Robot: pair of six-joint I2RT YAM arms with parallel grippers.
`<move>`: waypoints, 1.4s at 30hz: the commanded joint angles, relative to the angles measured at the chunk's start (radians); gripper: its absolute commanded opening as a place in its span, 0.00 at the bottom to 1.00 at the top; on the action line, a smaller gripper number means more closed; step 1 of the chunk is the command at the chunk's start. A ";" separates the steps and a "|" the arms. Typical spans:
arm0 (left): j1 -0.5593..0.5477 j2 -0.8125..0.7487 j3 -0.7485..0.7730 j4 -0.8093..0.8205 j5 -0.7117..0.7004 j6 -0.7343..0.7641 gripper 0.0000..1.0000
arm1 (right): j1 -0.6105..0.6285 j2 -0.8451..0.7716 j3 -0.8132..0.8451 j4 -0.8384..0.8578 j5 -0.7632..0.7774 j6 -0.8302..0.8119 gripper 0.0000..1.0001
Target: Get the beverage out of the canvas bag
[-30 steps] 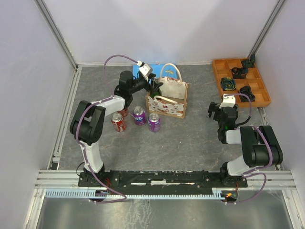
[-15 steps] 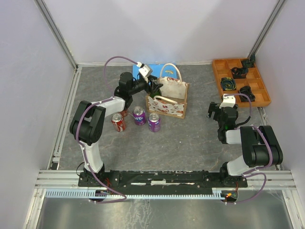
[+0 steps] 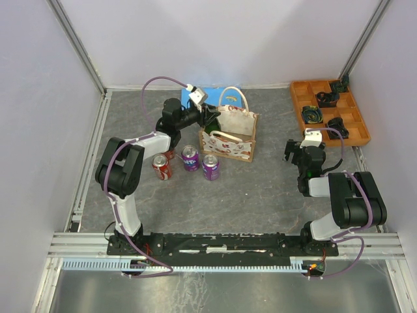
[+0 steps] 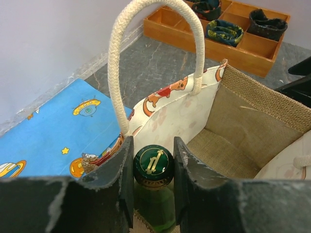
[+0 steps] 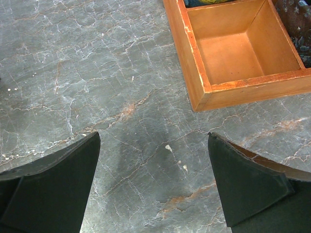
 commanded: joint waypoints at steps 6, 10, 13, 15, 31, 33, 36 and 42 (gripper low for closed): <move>0.005 -0.009 0.125 0.028 -0.008 -0.018 0.03 | 0.000 -0.004 0.021 0.034 -0.004 -0.010 0.99; 0.005 -0.004 0.188 0.046 -0.004 -0.040 0.03 | 0.000 -0.003 0.022 0.034 -0.004 -0.011 0.99; 0.005 0.007 0.253 0.059 0.002 -0.068 0.03 | 0.000 -0.004 0.022 0.033 -0.004 -0.011 0.99; 0.005 0.014 0.295 0.067 0.007 -0.091 0.03 | 0.000 -0.003 0.022 0.034 -0.004 -0.011 0.99; 0.003 -0.132 0.383 -0.022 0.045 -0.128 0.03 | 0.000 -0.004 0.022 0.034 -0.004 -0.011 0.99; 0.002 -0.176 0.371 -0.050 0.035 -0.109 0.03 | 0.000 -0.004 0.022 0.034 -0.004 -0.011 0.99; -0.004 -0.252 0.359 -0.122 0.008 -0.059 0.03 | -0.001 -0.003 0.022 0.034 -0.004 -0.011 0.99; -0.014 -0.421 0.353 -0.293 -0.075 0.033 0.03 | -0.001 -0.003 0.022 0.034 -0.004 -0.011 0.99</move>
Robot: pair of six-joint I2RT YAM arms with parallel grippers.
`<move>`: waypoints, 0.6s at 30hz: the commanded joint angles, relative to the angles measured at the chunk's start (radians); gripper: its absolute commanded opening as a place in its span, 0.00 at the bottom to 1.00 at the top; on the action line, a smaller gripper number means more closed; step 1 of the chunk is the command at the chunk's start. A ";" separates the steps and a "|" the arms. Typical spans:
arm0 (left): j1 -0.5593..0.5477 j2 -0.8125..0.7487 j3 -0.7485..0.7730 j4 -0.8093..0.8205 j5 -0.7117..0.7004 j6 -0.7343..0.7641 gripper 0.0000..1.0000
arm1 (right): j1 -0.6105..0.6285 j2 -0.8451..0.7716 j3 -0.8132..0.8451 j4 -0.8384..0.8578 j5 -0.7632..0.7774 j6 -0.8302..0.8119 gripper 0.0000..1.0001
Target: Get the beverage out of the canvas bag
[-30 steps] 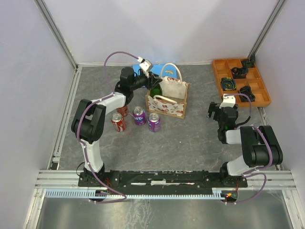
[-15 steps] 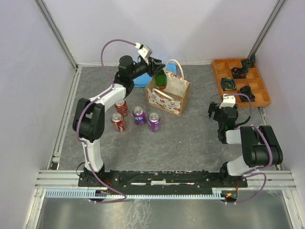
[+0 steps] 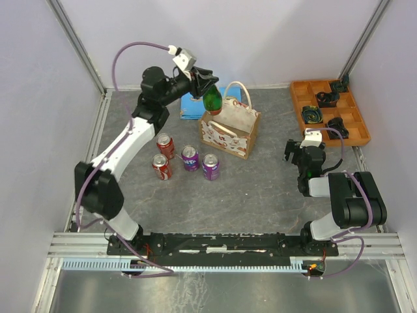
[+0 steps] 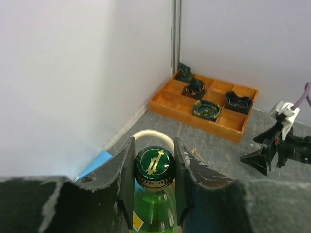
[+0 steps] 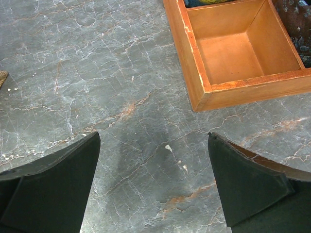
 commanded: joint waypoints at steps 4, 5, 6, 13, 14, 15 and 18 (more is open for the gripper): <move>-0.016 -0.293 0.030 -0.082 -0.140 0.135 0.03 | -0.001 -0.003 0.022 0.034 -0.004 -0.011 0.99; -0.019 -0.317 0.021 -0.117 -0.161 0.143 0.03 | -0.001 -0.003 0.022 0.034 -0.004 -0.011 0.99; -0.024 -0.341 0.004 -0.148 -0.188 0.155 0.03 | 0.000 -0.003 0.022 0.035 -0.004 -0.011 0.99; -0.098 -0.545 -0.159 -0.348 -0.412 0.216 0.03 | -0.001 -0.003 0.022 0.035 -0.004 -0.011 0.99; -0.107 -0.573 -0.189 -0.363 -0.434 0.209 0.03 | -0.001 -0.004 0.022 0.034 -0.004 -0.011 0.99; -0.113 -0.602 -0.221 -0.379 -0.454 0.198 0.03 | -0.001 -0.004 0.022 0.035 -0.004 -0.011 0.99; -0.140 -0.686 -0.341 -0.413 -0.521 0.171 0.03 | -0.001 -0.004 0.022 0.034 -0.004 -0.011 0.99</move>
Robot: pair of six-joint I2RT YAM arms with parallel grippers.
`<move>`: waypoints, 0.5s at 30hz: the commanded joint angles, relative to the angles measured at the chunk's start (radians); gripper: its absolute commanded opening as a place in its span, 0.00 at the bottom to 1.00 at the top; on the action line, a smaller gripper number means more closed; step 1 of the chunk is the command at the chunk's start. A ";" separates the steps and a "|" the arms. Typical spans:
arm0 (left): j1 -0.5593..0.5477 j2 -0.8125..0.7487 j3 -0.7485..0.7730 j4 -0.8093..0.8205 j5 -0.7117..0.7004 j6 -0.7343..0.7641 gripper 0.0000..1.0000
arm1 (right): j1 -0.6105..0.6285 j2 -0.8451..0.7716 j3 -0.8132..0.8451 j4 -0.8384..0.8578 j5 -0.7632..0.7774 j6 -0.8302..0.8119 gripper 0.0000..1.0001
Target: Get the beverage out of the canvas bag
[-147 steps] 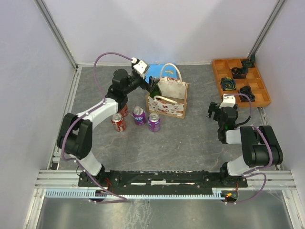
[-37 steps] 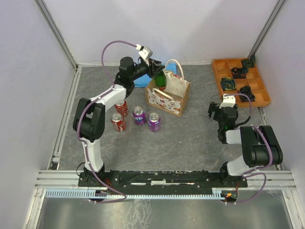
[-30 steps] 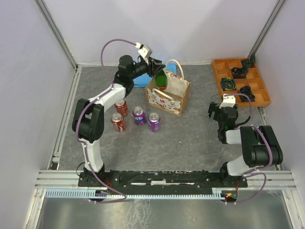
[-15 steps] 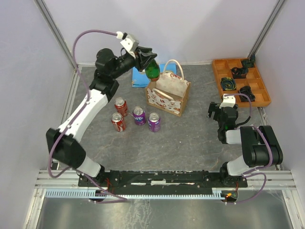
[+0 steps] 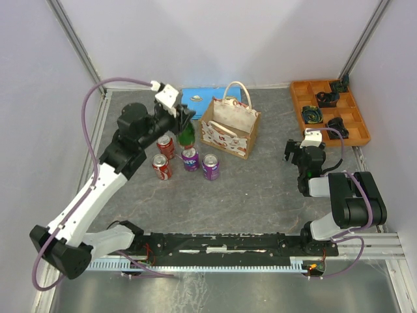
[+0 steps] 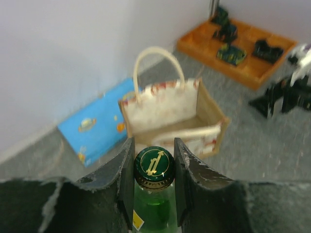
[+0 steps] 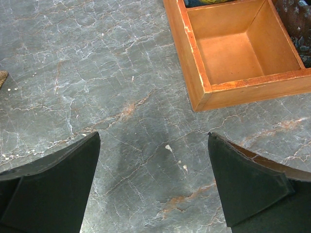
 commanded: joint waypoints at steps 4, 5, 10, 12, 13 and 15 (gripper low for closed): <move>-0.083 -0.225 -0.206 0.053 -0.199 0.003 0.03 | 0.000 -0.002 0.022 0.034 -0.004 -0.011 0.99; -0.093 -0.246 -0.226 0.055 -0.213 -0.007 0.03 | 0.000 -0.003 0.022 0.034 -0.004 -0.011 0.99; -0.114 -0.331 -0.341 0.087 -0.259 -0.084 0.03 | 0.000 -0.004 0.022 0.034 -0.004 -0.011 0.99; -0.118 -0.358 -0.397 0.123 -0.260 -0.123 0.03 | 0.000 -0.003 0.022 0.034 -0.004 -0.010 0.99; -0.120 -0.365 -0.422 0.143 -0.261 -0.140 0.03 | 0.000 -0.003 0.022 0.034 -0.004 -0.011 0.99; -0.125 -0.374 -0.459 0.158 -0.261 -0.162 0.03 | 0.000 -0.003 0.022 0.034 -0.004 -0.011 0.99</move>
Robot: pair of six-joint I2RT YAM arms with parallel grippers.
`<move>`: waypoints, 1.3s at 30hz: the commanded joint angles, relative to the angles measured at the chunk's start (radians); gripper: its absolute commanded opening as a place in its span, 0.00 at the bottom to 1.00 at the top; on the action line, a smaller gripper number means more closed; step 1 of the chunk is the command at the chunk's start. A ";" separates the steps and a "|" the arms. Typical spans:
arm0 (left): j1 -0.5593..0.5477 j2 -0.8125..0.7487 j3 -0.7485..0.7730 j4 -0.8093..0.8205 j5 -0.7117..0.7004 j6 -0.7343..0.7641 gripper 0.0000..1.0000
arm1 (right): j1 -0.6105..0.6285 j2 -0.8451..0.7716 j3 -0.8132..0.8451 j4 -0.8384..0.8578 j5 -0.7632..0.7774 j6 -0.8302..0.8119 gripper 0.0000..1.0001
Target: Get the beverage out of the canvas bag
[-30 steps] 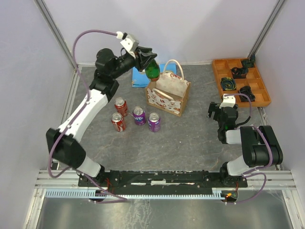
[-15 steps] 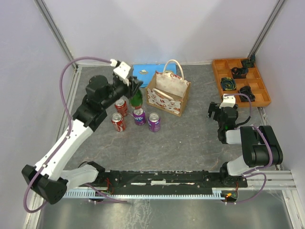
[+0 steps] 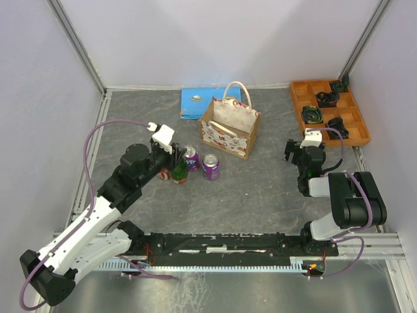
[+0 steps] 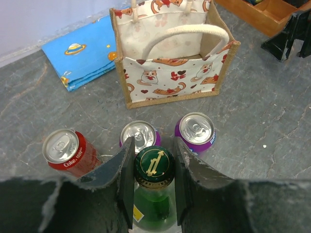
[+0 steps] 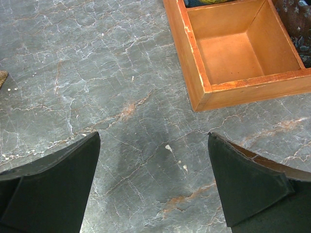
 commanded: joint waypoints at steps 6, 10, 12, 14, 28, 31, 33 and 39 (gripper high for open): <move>-0.027 -0.053 -0.144 0.306 -0.039 -0.093 0.03 | -0.001 -0.003 0.022 0.034 -0.004 -0.010 0.99; -0.030 -0.061 -0.211 0.396 -0.013 -0.115 0.03 | 0.000 -0.003 0.022 0.035 -0.003 -0.011 0.99; -0.032 -0.063 -0.231 0.429 0.000 -0.114 0.03 | 0.000 -0.004 0.022 0.034 -0.004 -0.011 0.99; -0.033 -0.061 -0.243 0.452 0.003 -0.113 0.03 | 0.000 -0.004 0.022 0.035 -0.004 -0.011 0.99; -0.046 -0.031 -0.257 0.471 -0.006 -0.134 0.03 | -0.001 -0.004 0.022 0.034 -0.004 -0.010 0.99; -0.047 -0.049 -0.271 0.444 -0.027 -0.142 0.03 | 0.000 -0.003 0.022 0.034 -0.004 -0.011 0.99; -0.047 -0.058 -0.286 0.430 -0.041 -0.154 0.03 | -0.001 -0.004 0.022 0.034 -0.004 -0.011 0.99; -0.049 -0.086 -0.335 0.404 -0.067 -0.200 0.05 | -0.001 -0.004 0.022 0.034 -0.004 -0.011 0.99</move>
